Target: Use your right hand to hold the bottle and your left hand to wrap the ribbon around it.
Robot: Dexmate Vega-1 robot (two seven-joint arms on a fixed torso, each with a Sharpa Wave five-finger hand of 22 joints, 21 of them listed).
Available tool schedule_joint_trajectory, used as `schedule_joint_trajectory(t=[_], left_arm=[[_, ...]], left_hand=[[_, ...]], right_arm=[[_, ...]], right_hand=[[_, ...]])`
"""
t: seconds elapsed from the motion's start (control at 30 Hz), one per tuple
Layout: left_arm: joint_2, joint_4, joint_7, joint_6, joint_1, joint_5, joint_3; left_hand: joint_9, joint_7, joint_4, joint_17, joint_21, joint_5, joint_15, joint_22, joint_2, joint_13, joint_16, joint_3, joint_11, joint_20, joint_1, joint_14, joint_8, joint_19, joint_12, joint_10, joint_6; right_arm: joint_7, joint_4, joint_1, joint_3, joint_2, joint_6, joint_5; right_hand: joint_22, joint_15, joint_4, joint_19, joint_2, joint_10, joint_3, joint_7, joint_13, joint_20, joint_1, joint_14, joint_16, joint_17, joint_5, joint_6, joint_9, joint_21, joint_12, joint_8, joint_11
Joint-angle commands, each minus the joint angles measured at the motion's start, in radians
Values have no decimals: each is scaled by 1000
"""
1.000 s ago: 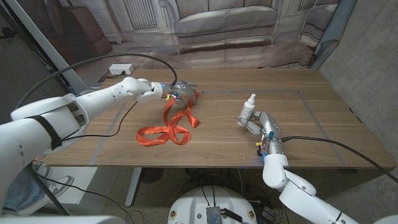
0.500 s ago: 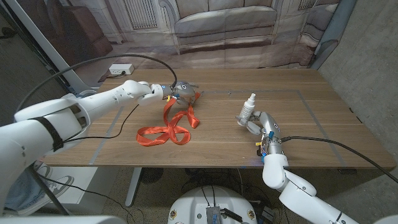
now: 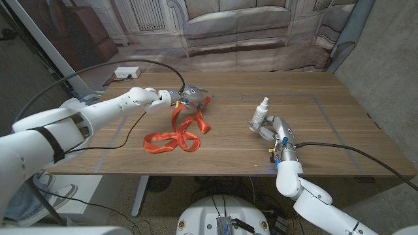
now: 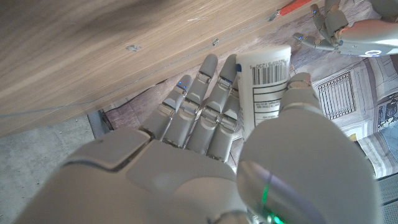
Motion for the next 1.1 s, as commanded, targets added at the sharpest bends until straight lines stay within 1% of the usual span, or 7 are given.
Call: schedule_joint_trajectory(t=[0.03, 0.27, 0.3, 0.47, 0.77, 0.97, 1.1], left_arm=[[49, -167, -50, 68, 53, -66, -111], [82, -275, -69, 94, 91, -72, -182], [85, -287, -70, 95, 97, -76, -193], [103, -347, -77, 102, 127, -87, -241], [148, -498, -97, 86, 193, -129, -342], [165, -587, -84, 76, 231, -117, -397], [168, -634, -85, 60, 249, -124, -431]], left_hand=[[2, 17, 3, 10, -4, 0, -121, 2, 9, 35, 17, 12, 6, -85, 12, 42, 3, 12, 17, -9, -2], [5, 19, 5, 18, -5, -1, -125, 2, 14, 78, 23, 17, 5, -81, 16, 77, 9, 22, 35, -15, -4], [6, 36, 6, 20, -6, -1, -124, 2, 16, 93, 23, 19, 4, -80, 16, 83, 13, 22, 40, -19, -2], [7, 40, 7, 23, -7, -2, -124, 2, 16, 109, 22, 22, 2, -81, 17, 90, 17, 24, 47, -20, 1], [9, 40, 8, 25, -9, -3, -122, 3, 14, 132, 19, 24, 2, -76, 16, 92, 21, 23, 53, -27, -1], [10, 40, 8, 27, -10, -4, -123, 3, 12, 147, 16, 27, 0, -76, 16, 91, 24, 23, 59, -26, -2], [10, 39, 9, 29, -10, -4, -124, 3, 14, 156, 15, 30, 2, -75, 17, 93, 26, 22, 59, -34, -4]], right_arm=[[-11, 11, 6, 7, 4, 17, 0], [-17, 12, 9, 11, 4, 14, -9], [-18, 11, 10, 13, 5, 11, -10], [-11, 12, 31, 10, -4, -7, -34], [13, 53, 118, -15, -16, -20, -97], [53, 70, 178, -48, -24, -53, -149], [83, 90, 211, -57, -25, -57, -149]], right_hand=[[4, -57, 5, 2, 189, 41, 22, -67, 3, -35, 181, 7, -5, 3, 5, 70, 2, 4, 7, 2, -38], [4, -69, -5, 2, 189, 49, 28, -65, 6, -38, 197, 15, 1, 6, 7, 78, 3, 4, 12, 5, -35], [4, -69, -6, 2, 189, 51, 29, -65, 7, -38, 198, 18, 3, 7, 7, 80, 3, 5, 13, 5, -34], [4, -70, -9, 2, 187, 55, 30, -63, 9, -39, 204, 22, 5, 9, 7, 86, 3, 5, 16, 7, -33], [4, -65, -10, -1, 185, 61, 31, -63, 13, -40, 205, 20, 3, 8, 7, 91, 2, 4, 19, 8, -33], [4, -63, -8, -5, 183, 60, 31, -63, 14, -39, 203, 15, -1, 7, 7, 90, 2, 2, 20, 6, -33], [4, -64, -7, -11, 183, 60, 32, -64, 16, -37, 203, 11, -3, 6, 7, 90, 2, 0, 21, 6, -33]])
